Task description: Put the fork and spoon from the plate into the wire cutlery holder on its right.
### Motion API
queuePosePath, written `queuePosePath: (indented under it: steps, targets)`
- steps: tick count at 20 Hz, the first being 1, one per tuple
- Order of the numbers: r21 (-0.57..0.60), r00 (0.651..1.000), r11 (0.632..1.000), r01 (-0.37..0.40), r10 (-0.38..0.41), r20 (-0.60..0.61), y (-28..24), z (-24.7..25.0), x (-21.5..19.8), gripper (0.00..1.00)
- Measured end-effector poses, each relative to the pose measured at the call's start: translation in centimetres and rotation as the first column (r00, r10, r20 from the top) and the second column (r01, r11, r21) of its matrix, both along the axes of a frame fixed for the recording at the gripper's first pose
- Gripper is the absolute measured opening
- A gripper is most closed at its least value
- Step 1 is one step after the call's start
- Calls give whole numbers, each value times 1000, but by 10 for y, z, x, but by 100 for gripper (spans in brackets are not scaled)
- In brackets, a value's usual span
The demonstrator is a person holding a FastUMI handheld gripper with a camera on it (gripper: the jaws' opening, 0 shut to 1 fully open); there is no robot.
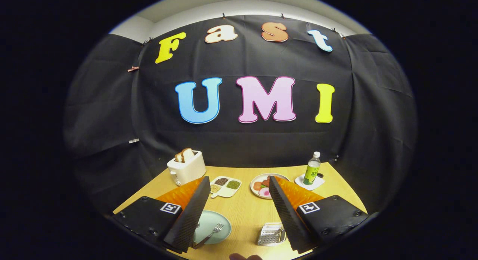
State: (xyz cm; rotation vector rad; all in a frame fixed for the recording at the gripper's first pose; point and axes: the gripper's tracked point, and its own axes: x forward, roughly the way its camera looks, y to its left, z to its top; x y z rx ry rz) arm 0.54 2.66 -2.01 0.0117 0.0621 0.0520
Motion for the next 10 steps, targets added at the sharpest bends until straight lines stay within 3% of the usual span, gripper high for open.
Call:
queuePosePath:
  steps: [10]
  targets:
    - [-26,999,999,32,-32,4,19,-7,-5,98]
